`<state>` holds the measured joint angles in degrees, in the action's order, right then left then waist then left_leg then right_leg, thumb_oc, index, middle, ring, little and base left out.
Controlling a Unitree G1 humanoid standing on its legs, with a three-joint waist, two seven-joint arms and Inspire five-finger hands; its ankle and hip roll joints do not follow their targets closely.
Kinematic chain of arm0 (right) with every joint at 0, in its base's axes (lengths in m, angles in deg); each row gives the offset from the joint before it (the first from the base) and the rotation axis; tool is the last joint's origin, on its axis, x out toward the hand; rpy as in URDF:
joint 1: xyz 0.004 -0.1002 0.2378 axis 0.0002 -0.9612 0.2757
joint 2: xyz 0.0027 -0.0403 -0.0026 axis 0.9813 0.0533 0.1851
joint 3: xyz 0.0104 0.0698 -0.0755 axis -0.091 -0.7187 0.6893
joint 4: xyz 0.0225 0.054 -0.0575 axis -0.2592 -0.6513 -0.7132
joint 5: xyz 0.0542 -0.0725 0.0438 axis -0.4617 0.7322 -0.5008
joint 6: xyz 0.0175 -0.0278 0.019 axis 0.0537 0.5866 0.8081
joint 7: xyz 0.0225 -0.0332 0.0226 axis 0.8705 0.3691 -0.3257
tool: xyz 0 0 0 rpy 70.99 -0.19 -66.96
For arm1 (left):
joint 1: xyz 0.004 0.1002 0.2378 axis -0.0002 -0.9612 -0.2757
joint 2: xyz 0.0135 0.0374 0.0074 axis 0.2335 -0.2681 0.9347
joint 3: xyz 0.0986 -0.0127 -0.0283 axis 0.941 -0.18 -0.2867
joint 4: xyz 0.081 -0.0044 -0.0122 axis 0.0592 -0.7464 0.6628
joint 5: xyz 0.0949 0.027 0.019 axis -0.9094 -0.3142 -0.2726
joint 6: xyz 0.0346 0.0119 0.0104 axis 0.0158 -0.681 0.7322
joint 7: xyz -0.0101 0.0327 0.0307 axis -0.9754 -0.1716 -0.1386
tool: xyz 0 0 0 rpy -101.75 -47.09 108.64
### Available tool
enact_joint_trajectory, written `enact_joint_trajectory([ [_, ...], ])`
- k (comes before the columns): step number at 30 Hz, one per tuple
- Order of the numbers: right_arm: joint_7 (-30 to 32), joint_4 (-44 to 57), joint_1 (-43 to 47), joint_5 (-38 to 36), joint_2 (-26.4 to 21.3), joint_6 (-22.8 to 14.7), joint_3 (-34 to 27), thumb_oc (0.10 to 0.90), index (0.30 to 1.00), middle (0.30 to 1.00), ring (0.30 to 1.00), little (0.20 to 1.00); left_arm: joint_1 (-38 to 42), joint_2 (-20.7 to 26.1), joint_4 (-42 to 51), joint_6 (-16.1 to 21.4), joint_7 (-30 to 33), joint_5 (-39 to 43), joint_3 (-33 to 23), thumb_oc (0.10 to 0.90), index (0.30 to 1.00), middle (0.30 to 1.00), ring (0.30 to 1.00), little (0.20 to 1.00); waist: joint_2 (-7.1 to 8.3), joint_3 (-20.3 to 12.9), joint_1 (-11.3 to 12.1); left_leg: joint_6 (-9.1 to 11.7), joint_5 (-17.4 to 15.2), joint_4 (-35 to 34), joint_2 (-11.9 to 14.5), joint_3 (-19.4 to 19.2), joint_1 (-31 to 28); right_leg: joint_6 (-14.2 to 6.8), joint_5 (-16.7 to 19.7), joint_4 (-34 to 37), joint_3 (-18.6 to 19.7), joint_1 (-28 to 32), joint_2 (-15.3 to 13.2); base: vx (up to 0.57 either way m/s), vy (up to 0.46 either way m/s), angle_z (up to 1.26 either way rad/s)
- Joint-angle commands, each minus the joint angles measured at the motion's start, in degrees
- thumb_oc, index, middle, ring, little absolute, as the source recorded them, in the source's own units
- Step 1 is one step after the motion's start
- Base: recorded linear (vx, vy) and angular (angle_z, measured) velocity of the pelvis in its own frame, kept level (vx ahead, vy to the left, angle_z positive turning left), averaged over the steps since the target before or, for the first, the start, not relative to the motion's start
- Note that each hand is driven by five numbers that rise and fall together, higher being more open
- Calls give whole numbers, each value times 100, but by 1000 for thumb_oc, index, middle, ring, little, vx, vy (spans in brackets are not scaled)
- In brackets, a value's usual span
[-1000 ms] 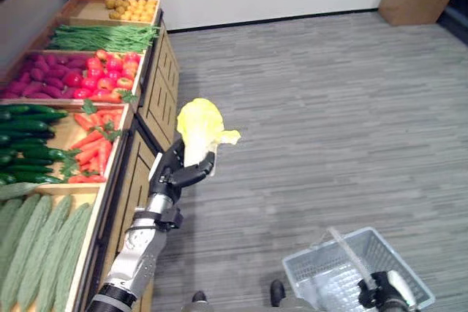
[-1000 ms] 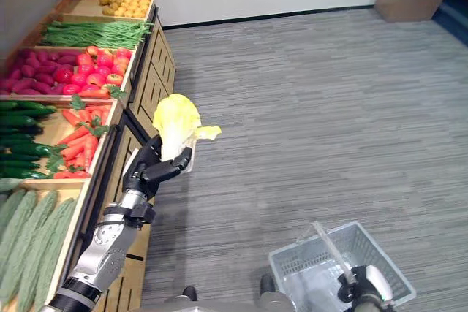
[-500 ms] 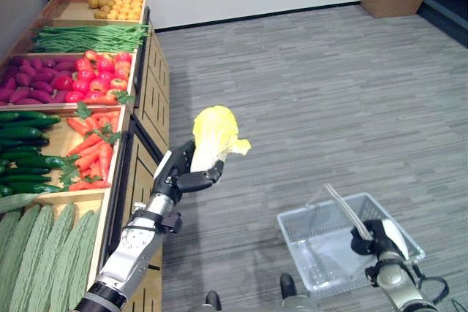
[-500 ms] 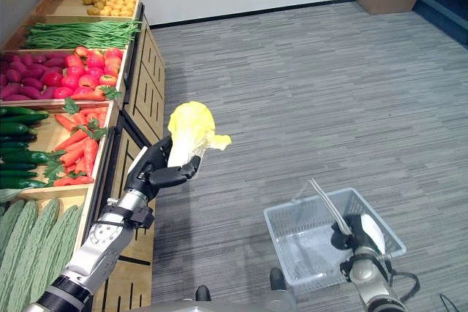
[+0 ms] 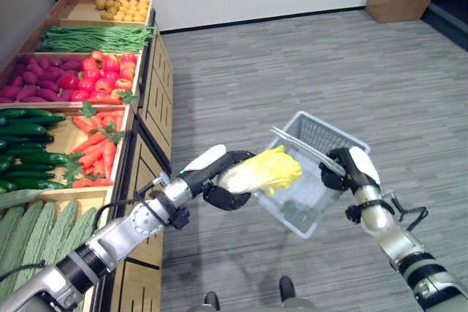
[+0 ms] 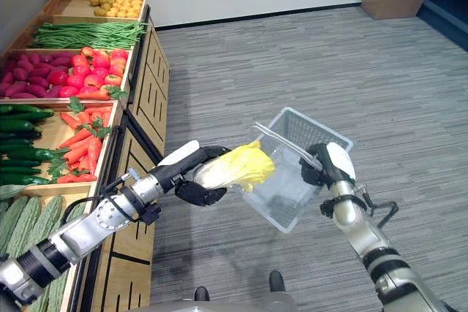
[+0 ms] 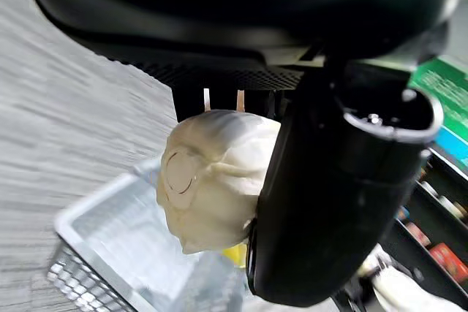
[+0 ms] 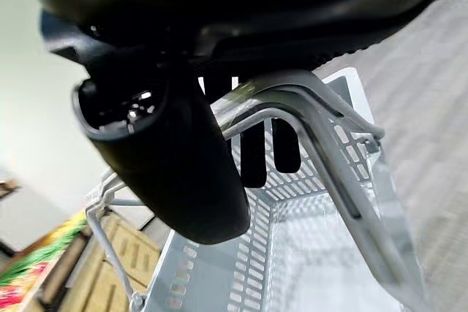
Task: Get the vegetables into the basket
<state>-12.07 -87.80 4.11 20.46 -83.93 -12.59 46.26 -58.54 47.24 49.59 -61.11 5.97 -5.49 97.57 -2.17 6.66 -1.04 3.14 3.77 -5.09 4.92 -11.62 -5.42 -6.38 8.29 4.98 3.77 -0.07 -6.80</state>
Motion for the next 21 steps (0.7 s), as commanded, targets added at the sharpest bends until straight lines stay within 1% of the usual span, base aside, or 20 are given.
enact_joint_trajectory([
  [1, 361, 565, 973, -245, -177, -648, -19, 400, 300, 300, 300, 300, 729, -9, 248, 626, 291, -221, 112, 400, 300, 300, 300, 300, 300, -505, -21, 152, -120, 9, 43, 142, 162, -276, -309, -40, -295, 71, -27, 0, 0, 0],
  [6, 389, 701, 1203, -327, -33, -651, 92, 400, 300, 300, 300, 300, 902, -146, 125, 601, 240, -457, 411, 400, 300, 300, 300, 300, 299, -518, -25, 158, -119, 9, 64, 136, 153, -279, -313, -33, -314, 89, -22, 0, 0, 0],
  [7, 381, 788, 1295, -391, 88, -680, 162, 400, 300, 300, 300, 300, 1007, -257, -30, 583, 224, -765, 585, 400, 300, 300, 300, 300, 294, -534, -36, 159, -124, 9, 65, 132, 146, -273, -316, -32, -316, 96, -19, 0, 0, 0],
  [8, 382, 785, 1295, -392, 88, -680, 158, 400, 300, 300, 300, 300, 1019, -271, -52, 591, 240, -784, 602, 400, 300, 300, 300, 300, 295, -532, -32, 159, -124, 9, 65, 134, 146, -273, -317, -32, -318, 97, -19, 0, 0, 0],
  [9, 364, 858, 1294, -436, 111, -693, 159, 400, 300, 300, 300, 300, 1085, -300, -113, 592, 254, -936, 668, 400, 300, 300, 300, 300, 292, -537, -36, 159, -127, 9, 62, 134, 145, -272, -321, -31, -320, 101, -16, 0, 0, 0],
  [10, 321, 1120, 1265, -517, 159, -734, 171, 400, 300, 300, 300, 300, 1139, -435, -299, 579, 328, -1218, 712, 400, 300, 300, 300, 300, 295, -541, -49, 164, -131, 9, 68, 124, 141, -272, -320, -31, -331, 99, -16, 0, 0, 0],
  [13, 235, 1414, 1152, -676, 279, -800, 155, 400, 300, 300, 300, 300, 1081, -711, -632, 514, 460, -1636, 662, 400, 300, 300, 300, 300, 307, -551, -70, 161, -136, 9, 72, 109, 142, -273, -325, -29, -334, 106, -17, 0, 0, 0],
  [14, 234, 1417, 1149, -677, 278, -798, 154, 400, 300, 300, 300, 300, 1082, -715, -636, 516, 463, -1640, 665, 400, 300, 300, 300, 300, 307, -553, -69, 161, -136, 9, 72, 109, 143, -273, -325, -28, -334, 105, -17, 0, 0, 0],
  [15, 134, 1717, 1011, -800, 365, -877, 167, 400, 300, 300, 300, 300, 1037, -886, -982, 416, 634, -1975, 600, 400, 300, 300, 300, 300, 325, -552, -96, 159, -141, 9, 73, 99, 140, -275, -326, -27, -325, 103, -18, 0, 0, 0],
  [16, 82, 1859, 932, -839, 372, -896, 162, 400, 300, 300, 300, 300, 1033, -963, -1129, 390, 709, -2143, 575, 400, 300, 300, 300, 300, 327, -557, -103, 158, -144, 9, 74, 99, 140, -276, -329, -26, -328, 104, -19, 0, 0, 0],
  [17, 75, 1877, 915, -843, 362, -888, 155, 400, 300, 300, 300, 300, 1032, -983, -1153, 399, 730, -2165, 585, 400, 300, 300, 300, 300, 323, -564, -101, 158, -144, 9, 74, 100, 141, -276, -330, -26, -330, 104, -20, 0, 0, 0],
  [18, -42, 2140, 766, -955, 419, -957, 166, 400, 300, 300, 300, 300, 1012, -1132, -1486, 297, 848, -2451, 522, 400, 300, 300, 300, 300, 336, -567, -124, 157, -151, 9, 76, 87, 141, -283, -333, -25, -318, 98, -17, 0, 0, 0],
  [19, -50, 2158, 748, -960, 408, -949, 158, 400, 300, 300, 300, 300, 1014, -1156, -1515, 308, 871, -2473, 534, 400, 300, 300, 300, 300, 331, -574, -118, 157, -152, 9, 76, 87, 142, -284, -334, -25, -318, 97, -17, 0, 0, 0],
  [20, -137, 2330, 561, -1148, 518, -1013, 182, 400, 300, 300, 300, 300, 1002, -1285, -1845, 187, 1059, -2818, 463, 400, 300, 300, 300, 300, 341, -573, -150, 155, -157, 9, 79, 73, 139, -285, -334, -26, -310, 91, -15, 0, 0, 0],
  [21, -202, 2440, 450, -1244, 576, -1041, 190, 400, 300, 300, 300, 300, 984, -1367, -2049, 126, 1155, -2999, 434, 400, 300, 300, 300, 300, 341, -576, -163, 155, -160, 9, 82, 62, 135, -286, -337, -29, -309, 90, -17, 0, 0, 0],
])
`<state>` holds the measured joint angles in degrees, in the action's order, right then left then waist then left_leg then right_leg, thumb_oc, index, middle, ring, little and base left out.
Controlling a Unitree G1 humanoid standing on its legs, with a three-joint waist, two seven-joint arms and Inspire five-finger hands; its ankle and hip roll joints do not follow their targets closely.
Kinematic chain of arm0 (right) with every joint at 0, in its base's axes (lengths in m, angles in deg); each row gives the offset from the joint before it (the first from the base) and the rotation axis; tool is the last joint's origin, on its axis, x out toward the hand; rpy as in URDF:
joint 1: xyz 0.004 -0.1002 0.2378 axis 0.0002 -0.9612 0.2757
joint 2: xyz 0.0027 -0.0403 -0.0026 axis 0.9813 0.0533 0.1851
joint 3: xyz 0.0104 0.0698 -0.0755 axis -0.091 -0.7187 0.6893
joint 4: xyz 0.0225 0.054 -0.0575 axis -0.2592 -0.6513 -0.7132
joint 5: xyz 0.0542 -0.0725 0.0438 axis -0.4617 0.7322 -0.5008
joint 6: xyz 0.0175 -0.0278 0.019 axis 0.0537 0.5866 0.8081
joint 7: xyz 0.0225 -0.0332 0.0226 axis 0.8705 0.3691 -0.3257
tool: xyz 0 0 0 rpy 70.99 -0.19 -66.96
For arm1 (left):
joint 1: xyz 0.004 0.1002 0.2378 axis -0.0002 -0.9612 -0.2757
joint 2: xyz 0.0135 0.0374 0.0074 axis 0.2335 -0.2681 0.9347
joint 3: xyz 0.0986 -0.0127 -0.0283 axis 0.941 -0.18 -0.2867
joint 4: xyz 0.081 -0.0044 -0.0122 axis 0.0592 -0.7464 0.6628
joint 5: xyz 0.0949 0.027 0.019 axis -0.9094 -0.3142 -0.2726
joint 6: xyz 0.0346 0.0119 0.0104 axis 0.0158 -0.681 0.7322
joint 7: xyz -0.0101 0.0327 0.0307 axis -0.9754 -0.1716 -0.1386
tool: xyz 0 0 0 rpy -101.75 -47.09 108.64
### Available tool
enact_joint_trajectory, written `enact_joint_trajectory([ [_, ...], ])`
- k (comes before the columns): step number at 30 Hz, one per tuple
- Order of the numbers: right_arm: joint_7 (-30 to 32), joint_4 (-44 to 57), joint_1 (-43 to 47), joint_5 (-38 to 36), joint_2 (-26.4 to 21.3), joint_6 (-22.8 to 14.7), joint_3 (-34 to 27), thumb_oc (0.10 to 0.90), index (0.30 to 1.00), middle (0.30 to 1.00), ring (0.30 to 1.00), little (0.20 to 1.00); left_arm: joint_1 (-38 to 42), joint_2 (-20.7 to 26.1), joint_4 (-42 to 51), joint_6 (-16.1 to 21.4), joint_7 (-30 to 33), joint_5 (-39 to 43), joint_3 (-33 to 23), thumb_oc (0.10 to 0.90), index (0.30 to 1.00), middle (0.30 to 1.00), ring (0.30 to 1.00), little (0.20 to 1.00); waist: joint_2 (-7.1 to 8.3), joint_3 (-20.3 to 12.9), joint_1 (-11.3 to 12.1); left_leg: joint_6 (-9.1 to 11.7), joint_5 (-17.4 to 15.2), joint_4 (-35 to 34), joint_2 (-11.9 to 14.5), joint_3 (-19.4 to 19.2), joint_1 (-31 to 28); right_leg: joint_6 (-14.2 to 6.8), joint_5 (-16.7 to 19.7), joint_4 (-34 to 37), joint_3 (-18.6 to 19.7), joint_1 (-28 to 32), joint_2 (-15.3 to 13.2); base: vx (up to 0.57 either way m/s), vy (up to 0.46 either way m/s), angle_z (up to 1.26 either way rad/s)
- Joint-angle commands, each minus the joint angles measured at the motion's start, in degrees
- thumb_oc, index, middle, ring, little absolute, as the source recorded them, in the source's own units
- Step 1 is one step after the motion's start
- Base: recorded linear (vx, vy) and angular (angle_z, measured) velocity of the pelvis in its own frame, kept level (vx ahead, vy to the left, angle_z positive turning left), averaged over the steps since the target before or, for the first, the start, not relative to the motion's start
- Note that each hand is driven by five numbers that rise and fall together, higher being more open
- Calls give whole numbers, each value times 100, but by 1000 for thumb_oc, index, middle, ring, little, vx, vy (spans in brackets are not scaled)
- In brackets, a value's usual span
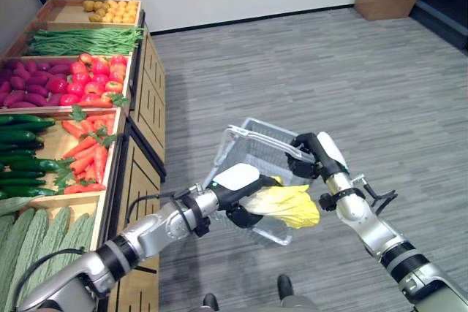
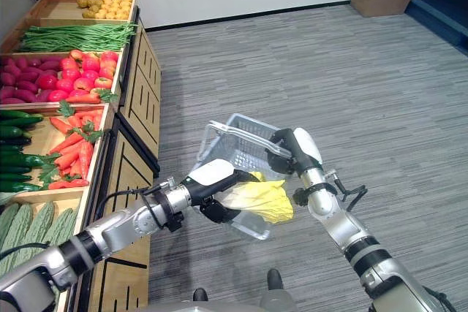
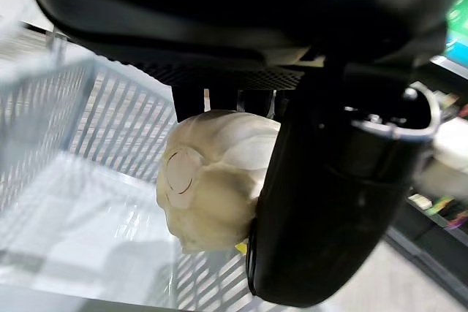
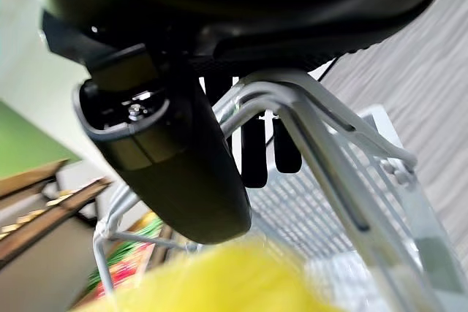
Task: Get the vegetables into the basket
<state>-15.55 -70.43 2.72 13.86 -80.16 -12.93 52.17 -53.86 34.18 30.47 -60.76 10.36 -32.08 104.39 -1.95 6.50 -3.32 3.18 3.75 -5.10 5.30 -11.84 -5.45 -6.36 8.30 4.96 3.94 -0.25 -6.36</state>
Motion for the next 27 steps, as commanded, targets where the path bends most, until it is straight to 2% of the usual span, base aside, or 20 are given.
enact_joint_trajectory([
  [1, 138, 715, 576, -591, 193, -1003, -404, 400, 300, 300, 300, 300, 512, -79, -162, 99, 739, -362, -241, 400, 300, 300, 300, 300, 317, -566, 67, 151, -160, 10, 42, 83, 137, -288, -339, -27, -326, 110, -62, 0, 0, 0],
  [3, -61, 1004, 192, -669, 276, -1079, -240, 400, 300, 300, 300, 300, 388, -341, -945, -287, 1234, -1233, -456, 400, 300, 300, 300, 300, 325, -578, 39, 151, -169, 10, 43, 44, 114, -288, -338, -33, -291, 100, -56, 0, 0, 0],
  [4, -114, 1042, 136, -659, 284, -1081, -193, 400, 300, 300, 300, 300, 355, -382, -1101, -381, 1327, -1429, -502, 835, 909, 909, 909, 909, 332, -575, 41, 155, -169, 10, 50, 39, 115, -290, -341, -33, -289, 100, -56, 3, 4, -3],
  [5, -141, 1096, 73, -632, 278, -1087, -146, 400, 300, 300, 300, 300, 318, -432, -1304, -483, 1402, -1630, -527, 900, 1000, 1000, 1000, 1000, 335, -578, 38, 157, -170, 10, 52, 33, 113, -287, -342, -32, -286, 96, -55, 0, 3, -6],
  [11, -147, 1216, -133, -482, 170, -1062, -156, 400, 300, 300, 300, 300, 148, -578, -1764, -767, 1612, -2036, -769, 900, 1000, 1000, 1000, 1000, 340, -584, 24, 165, -177, 10, 57, -11, 112, -285, -343, -31, -256, 73, -49, -2, -2, -8],
  [18, 10, 955, -409, -362, 184, -968, -496, 400, 300, 300, 300, 300, -128, -476, -1235, -595, 1545, -1777, -977, 900, 1000, 1000, 1000, 1000, 341, -579, 37, 159, -184, 10, 63, -19, 94, -280, -343, -27, -243, 90, -43, 0, 0, 0],
  [19, 96, 820, -584, -312, 232, -904, -705, 400, 300, 300, 300, 300, -336, -332, -554, -390, 1464, -1424, -1161, 900, 1000, 1000, 1000, 1000, 343, -568, 57, 156, -183, 10, 67, 3, 95, -274, -349, -23, -249, 104, -46, 0, 0, 0],
  [21, 215, 606, -824, -323, 356, -807, -1035, 400, 300, 300, 300, 300, -855, -353, 103, -106, 1228, -459, -1494, 900, 1000, 1000, 1000, 1000, 344, -548, 105, 144, -174, 10, 66, 35, 103, -266, -350, -20, -276, 116, -49, 0, 0, 0],
  [24, 327, 496, -935, -261, 443, -751, -1198, 400, 300, 300, 300, 300, -1207, -258, 651, -49, 945, 154, -1708, 900, 1000, 1000, 1000, 1000, 342, -561, 131, 136, -177, 10, 61, 64, 103, -260, -353, -12, -301, 133, -48, 0, 0, 0],
  [27, 523, 25, -1083, -84, 549, -601, -1461, 400, 300, 300, 300, 300, -1761, -284, 1204, 33, 403, 1729, -1820, 900, 1000, 1000, 1000, 1000, 332, -545, 188, 118, -161, 10, 48, 119, 111, -237, -360, -10, -327, 158, -40, -1, -9, 3],
])
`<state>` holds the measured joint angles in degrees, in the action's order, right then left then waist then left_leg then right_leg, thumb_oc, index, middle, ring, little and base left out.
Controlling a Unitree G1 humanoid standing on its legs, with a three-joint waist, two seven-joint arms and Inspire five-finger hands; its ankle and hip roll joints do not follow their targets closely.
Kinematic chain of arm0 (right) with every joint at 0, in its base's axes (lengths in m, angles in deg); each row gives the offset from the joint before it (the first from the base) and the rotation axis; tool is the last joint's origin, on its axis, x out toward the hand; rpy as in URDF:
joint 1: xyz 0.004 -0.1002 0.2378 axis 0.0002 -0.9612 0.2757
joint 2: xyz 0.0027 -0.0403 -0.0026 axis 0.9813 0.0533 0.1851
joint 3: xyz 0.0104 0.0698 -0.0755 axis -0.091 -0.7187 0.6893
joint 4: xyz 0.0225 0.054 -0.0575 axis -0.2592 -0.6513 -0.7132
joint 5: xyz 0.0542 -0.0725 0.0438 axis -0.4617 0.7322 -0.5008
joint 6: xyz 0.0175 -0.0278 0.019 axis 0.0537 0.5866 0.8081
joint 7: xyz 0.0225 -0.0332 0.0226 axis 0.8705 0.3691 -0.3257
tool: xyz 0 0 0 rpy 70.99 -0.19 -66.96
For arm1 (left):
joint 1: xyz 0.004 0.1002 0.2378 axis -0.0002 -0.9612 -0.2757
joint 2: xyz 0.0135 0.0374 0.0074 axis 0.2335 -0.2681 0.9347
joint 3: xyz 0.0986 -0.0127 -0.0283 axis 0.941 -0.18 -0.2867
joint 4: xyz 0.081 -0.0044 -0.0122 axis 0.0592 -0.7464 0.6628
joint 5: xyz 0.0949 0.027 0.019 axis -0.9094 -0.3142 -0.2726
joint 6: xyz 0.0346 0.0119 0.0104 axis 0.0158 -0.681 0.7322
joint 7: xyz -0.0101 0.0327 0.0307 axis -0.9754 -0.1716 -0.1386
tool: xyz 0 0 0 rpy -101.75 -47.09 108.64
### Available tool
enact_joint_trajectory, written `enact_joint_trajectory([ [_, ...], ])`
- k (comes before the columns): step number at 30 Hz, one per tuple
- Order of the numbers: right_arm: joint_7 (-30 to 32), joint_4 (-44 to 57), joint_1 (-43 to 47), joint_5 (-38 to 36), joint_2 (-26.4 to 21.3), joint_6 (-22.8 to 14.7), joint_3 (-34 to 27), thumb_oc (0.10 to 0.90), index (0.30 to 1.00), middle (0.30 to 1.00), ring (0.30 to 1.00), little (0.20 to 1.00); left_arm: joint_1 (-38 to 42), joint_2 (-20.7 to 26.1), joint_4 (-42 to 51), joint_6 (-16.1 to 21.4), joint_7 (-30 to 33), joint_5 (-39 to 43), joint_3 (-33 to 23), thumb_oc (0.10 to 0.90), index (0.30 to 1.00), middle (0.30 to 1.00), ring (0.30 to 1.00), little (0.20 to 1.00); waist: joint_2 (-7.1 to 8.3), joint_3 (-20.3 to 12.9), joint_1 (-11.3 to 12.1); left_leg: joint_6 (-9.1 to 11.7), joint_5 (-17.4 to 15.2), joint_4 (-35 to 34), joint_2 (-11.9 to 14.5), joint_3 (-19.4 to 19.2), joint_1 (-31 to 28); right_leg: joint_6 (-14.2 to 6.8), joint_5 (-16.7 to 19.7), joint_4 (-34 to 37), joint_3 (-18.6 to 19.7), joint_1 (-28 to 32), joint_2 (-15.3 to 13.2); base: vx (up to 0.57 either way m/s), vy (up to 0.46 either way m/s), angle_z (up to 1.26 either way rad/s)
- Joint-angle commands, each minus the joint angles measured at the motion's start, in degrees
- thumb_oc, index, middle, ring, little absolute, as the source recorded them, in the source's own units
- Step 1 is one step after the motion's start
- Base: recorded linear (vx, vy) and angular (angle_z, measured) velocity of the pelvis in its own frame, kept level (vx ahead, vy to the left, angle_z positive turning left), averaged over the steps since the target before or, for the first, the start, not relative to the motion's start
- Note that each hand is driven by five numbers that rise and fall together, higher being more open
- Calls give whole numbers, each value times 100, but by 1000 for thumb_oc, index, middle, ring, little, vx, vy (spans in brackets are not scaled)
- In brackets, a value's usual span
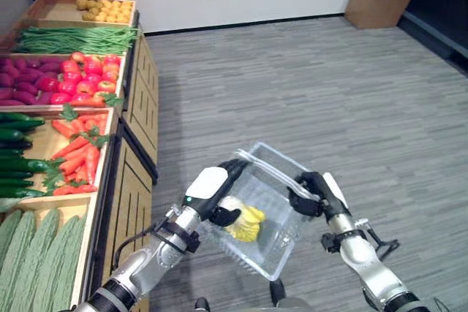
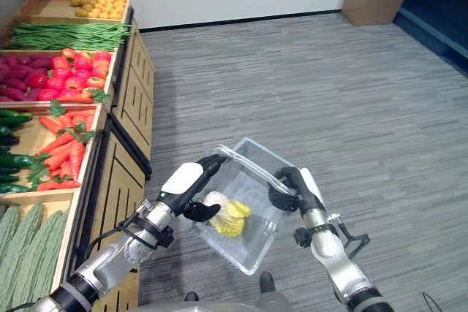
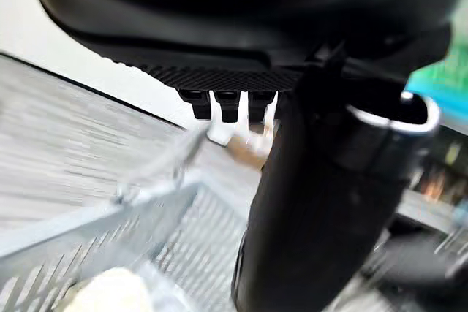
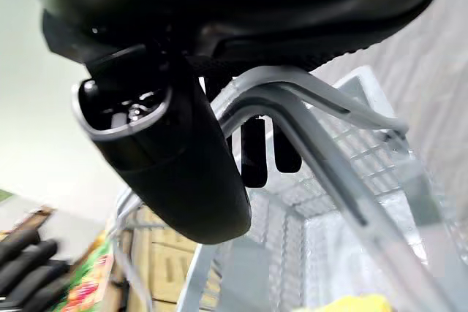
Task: Get the vegetables into the basket
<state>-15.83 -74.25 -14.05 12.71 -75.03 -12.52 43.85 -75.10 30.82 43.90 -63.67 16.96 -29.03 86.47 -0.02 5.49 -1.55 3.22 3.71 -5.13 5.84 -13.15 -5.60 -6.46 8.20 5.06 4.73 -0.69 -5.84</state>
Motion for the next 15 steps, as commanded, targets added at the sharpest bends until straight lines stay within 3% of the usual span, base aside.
enact_joint_trajectory([
  [1, 581, 254, 570, 93, 41, -598, -658, 400, 300, 300, 300, 300, 287, 82, -68, 318, -374, 1794, -11, 900, 1000, 1000, 1000, 1000, 134, -448, 15, 113, -152, 13, -3, 255, 126, -225, -352, -20, -421, 208, -95, 0, 0, 0],
  [3, 696, -329, 521, 378, 24, -469, -732, 400, 300, 300, 300, 300, 97, 258, -69, 294, -647, 2346, 35, 900, 1000, 1000, 1000, 1000, 116, -450, 29, 109, -147, 13, -10, 284, 119, -225, -351, -23, -445, 225, -95, 0, 0, 0],
  [6, 807, -809, 465, 463, 52, -452, -863, 400, 300, 300, 300, 300, -106, 380, -417, 208, -624, 1952, -8, 900, 1000, 1000, 1000, 1000, 121, -434, 63, 107, -138, 13, -20, 320, 135, -230, -351, -23, -460, 213, -96, 0, -6, 7],
  [10, 886, -1289, 258, 492, 92, -365, -1133, 400, 300, 300, 300, 300, -571, -200, -2013, -51, -501, 2066, -420, 900, 1000, 1000, 1000, 1000, 123, -399, 82, 106, -133, 13, -15, 339, 134, -235, -375, -33, -464, 216, -95, -5, -8, 7],
  [12, 897, -1322, 239, 499, 94, -363, -1183, 400, 300, 300, 300, 300, -589, -269, -2235, -66, -540, 1999, -454, 900, 1000, 1000, 1000, 1000, 121, -404, 85, 108, -108, 13, -13, 342, 164, -230, -352, -29, -466, 191, -95, 0, 0, 0],
  [15, 906, -1626, 50, 650, 35, -296, -1369, 400, 300, 300, 300, 300, -582, -838, -4197, -377, -312, 1115, -796, 900, 1000, 1000, 1000, 1000, 127, -369, 73, 112, -96, 13, 0, 351, 164, -208, -357, -46, -458, 174, -71, 8, -21, 3],
])
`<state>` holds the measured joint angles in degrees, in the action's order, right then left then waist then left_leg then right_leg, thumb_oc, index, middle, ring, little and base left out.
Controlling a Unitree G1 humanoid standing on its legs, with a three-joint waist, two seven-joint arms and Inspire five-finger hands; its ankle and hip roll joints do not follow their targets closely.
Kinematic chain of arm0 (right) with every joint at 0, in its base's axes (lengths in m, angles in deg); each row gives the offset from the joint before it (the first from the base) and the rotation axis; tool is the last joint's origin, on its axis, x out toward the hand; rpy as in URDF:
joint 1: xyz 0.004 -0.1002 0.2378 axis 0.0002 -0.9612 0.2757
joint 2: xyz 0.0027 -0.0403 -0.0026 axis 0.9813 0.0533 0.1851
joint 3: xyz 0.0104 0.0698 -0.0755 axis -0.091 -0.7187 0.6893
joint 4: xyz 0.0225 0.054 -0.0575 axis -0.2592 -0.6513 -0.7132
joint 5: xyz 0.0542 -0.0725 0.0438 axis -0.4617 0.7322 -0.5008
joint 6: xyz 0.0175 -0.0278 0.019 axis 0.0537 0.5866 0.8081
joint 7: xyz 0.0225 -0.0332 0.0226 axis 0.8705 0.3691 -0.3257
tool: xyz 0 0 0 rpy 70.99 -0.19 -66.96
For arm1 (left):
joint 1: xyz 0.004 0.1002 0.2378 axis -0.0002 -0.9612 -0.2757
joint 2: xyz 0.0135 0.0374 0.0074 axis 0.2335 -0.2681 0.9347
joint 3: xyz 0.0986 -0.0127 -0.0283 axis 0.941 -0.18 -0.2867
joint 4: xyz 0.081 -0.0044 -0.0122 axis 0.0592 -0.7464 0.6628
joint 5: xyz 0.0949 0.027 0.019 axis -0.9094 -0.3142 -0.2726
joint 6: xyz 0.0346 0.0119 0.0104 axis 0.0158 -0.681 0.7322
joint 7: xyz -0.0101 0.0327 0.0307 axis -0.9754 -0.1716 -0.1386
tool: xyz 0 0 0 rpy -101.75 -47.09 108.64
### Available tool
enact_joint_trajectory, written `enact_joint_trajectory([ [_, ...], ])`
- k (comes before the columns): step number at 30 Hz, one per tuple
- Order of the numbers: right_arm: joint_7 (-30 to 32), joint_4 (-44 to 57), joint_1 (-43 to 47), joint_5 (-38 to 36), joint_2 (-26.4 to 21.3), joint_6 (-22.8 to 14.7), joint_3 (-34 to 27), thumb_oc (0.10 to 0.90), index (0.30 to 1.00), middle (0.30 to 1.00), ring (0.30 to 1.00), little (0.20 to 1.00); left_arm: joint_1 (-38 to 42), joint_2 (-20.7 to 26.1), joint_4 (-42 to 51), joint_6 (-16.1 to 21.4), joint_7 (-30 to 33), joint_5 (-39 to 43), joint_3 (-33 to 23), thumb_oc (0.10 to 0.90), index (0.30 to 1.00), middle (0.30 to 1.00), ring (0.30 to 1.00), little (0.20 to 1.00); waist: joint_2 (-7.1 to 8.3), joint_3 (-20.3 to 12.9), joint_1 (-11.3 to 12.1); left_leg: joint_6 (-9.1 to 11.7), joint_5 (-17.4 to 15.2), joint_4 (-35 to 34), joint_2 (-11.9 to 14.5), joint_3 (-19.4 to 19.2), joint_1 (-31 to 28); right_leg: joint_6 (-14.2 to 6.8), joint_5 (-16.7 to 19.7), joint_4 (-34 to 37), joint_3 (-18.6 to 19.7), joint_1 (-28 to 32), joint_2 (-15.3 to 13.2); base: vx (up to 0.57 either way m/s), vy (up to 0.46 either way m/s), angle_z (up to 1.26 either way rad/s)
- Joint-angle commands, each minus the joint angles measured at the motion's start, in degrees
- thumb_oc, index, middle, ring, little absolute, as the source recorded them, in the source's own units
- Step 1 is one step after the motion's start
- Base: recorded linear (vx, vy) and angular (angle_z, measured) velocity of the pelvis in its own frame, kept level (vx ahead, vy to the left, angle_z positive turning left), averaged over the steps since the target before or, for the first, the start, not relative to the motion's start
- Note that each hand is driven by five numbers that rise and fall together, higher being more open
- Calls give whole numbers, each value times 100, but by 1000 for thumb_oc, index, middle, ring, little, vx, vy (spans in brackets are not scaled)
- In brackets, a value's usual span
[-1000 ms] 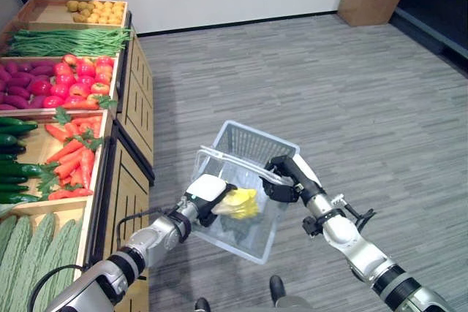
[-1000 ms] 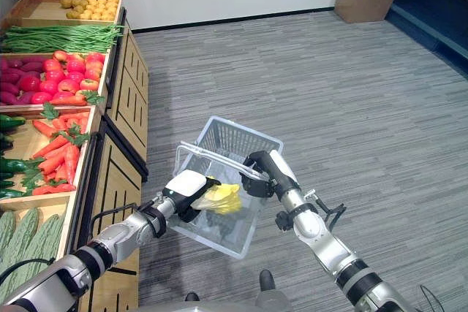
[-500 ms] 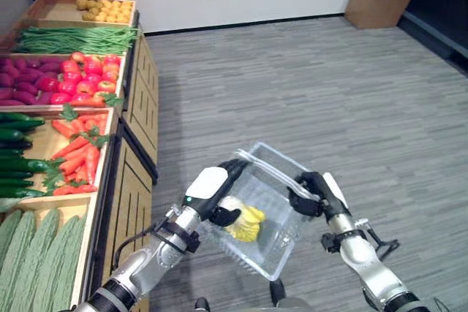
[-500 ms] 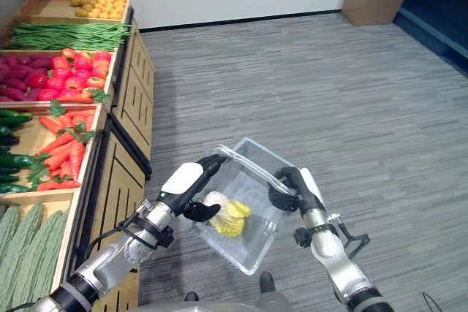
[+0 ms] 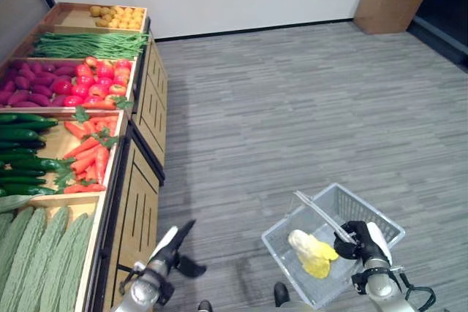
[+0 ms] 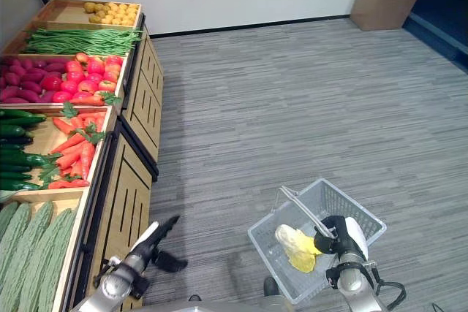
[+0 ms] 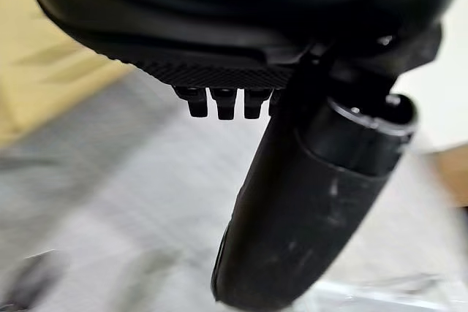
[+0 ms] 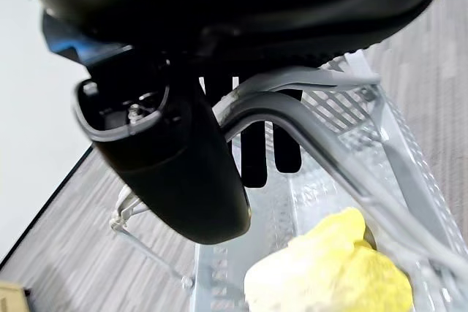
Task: Get the vegetables into the basket
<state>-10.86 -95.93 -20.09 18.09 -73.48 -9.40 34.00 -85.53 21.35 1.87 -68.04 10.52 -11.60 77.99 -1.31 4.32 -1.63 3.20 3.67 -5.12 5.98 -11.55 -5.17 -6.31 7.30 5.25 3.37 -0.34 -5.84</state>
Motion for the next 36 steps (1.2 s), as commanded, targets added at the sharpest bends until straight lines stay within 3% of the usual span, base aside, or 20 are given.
enact_joint_trajectory([
  [1, 396, 517, 631, 162, -157, -598, -397, 400, 300, 300, 300, 300, 511, 1, -382, 22, 409, -861, 34, 900, 1000, 1000, 1000, 1000, 255, -246, 71, 117, -93, 12, -3, 180, 119, -218, -272, -71, -306, 125, -62, 9, -35, 4],
  [3, 369, 482, 614, 214, -188, -593, -374, 400, 300, 300, 300, 300, 557, -149, -924, -87, 484, -954, -83, 900, 1000, 1000, 1000, 1000, 255, -236, 65, 123, -86, 12, 7, 163, 112, -210, -272, -79, -299, 113, -50, 12, -20, -1],
  [4, 289, 519, 531, 295, -244, -565, -344, 400, 300, 300, 300, 300, 636, -444, -1934, -304, 578, -1098, -373, 900, 1000, 1000, 1000, 1000, 251, -220, 30, 145, -78, 12, 43, 116, 99, -187, -286, -94, -242, 82, -14, 31, -46, -5],
  [7, 201, 632, 463, 385, -309, -543, -307, 400, 300, 300, 300, 300, 658, -619, -2716, -552, 702, -1285, -693, 900, 1000, 1000, 1000, 1000, 234, -194, 17, 173, -63, 12, 87, 64, 67, -151, -315, -124, -187, 68, 43, 44, -61, -14],
  [9, 131, 721, 370, 431, -371, -532, -290, 400, 300, 300, 300, 300, 572, -696, -2864, -606, 778, -1334, -868, 900, 1000, 1000, 1000, 1000, 217, -152, 31, 204, -38, 12, 154, 48, 29, -108, -383, -177, -168, 65, 110, 56, -96, -29],
  [11, 91, 875, 279, 491, -447, -547, -313, 400, 300, 300, 300, 300, 506, -746, -2894, -634, 878, -887, -1246, 900, 1000, 1000, 1000, 1000, 216, -52, 60, 243, 27, 59, 250, 84, 31, -34, -504, -322, -166, 38, 202, 32, -147, -4],
  [14, 99, 967, 246, 525, -495, -556, -329, 400, 300, 300, 300, 300, 504, -751, -2832, -642, 936, -780, -1302, 900, 1000, 1000, 1000, 1000, 214, 14, 73, 262, 23, 180, 301, 141, 87, 24, -582, -449, -173, 3, 258, 9, -147, 1],
  [16, 167, 1140, 225, 726, -708, -626, -306, 400, 300, 300, 300, 300, 560, -695, -2754, -665, 1091, -665, -1359, 900, 1000, 1000, 1000, 1000, 243, 259, 120, 322, 45, 729, 484, 359, 400, 201, -855, -968, -277, -181, 458, -15, -306, 20],
  [19, 195, 1323, 194, 818, -818, -663, -275, 400, 300, 300, 300, 300, 692, -657, -2734, -673, 1194, -554, -1383, 900, 1000, 1000, 1000, 1000, 289, 350, 111, 385, 154, 1118, 580, 486, 626, 304, -965, -1110, -381, -201, 530, 12, -181, 25],
  [21, 205, 1353, 167, 838, -836, -660, -281, 400, 300, 300, 300, 300, 697, -663, -2727, -668, 1215, -521, -1399, 900, 1000, 1000, 1000, 1000, 291, 380, 107, 398, 134, 1333, 556, 570, 709, 327, -1003, -1127, -397, -175, 546, 49, -83, 20],
  [23, 237, 1353, 184, 875, -897, -648, -289, 400, 300, 300, 300, 300, 743, -701, -2704, -653, 1267, -429, -1376, 900, 1000, 1000, 1000, 1000, 291, 465, 146, 375, 161, 1461, 397, 761, 839, 341, -1033, -1144, -417, -103, 523, 50, -27, 17],
  [25, 303, 1338, 180, 876, -932, -634, -371, 400, 300, 300, 300, 300, 813, -724, -2651, -620, 1272, -407, -1275, 900, 1000, 1000, 1000, 1000, 291, 492, 189, 232, 113, 1170, 134, 931, 1192, 302, -1098, -1122, -503, -60, 438, 91, 35, 13],
  [27, 344, 1335, 113, 876, -928, -617, -445, 400, 300, 300, 300, 300, 856, -752, -2655, -627, 1283, -464, -1207, 900, 1000, 1000, 1000, 1000, 266, 449, 196, 214, 375, 891, 153, 839, 1470, 296, -1168, -1088, -600, 8, 410, 195, 80, 42],
  [29, 480, 1211, 182, 895, -844, -604, -380, 400, 300, 300, 300, 300, 870, -747, -2584, -634, 1329, -572, -1089, 900, 1000, 1000, 1000, 1000, 267, 475, 368, 239, 734, 477, 62, 895, 1847, 286, -1378, -1077, -478, 313, 472, 319, 130, 22],
  [36, 393, 1294, 91, 1000, -677, -516, -355, 400, 300, 300, 300, 300, 809, -663, -2652, -654, 1366, -751, -1080, 900, 1000, 1000, 1000, 1000, 398, 200, 376, -10, 478, 464, -155, 610, 1562, 61, -1456, -957, -274, 601, 104, 223, 182, -33],
])
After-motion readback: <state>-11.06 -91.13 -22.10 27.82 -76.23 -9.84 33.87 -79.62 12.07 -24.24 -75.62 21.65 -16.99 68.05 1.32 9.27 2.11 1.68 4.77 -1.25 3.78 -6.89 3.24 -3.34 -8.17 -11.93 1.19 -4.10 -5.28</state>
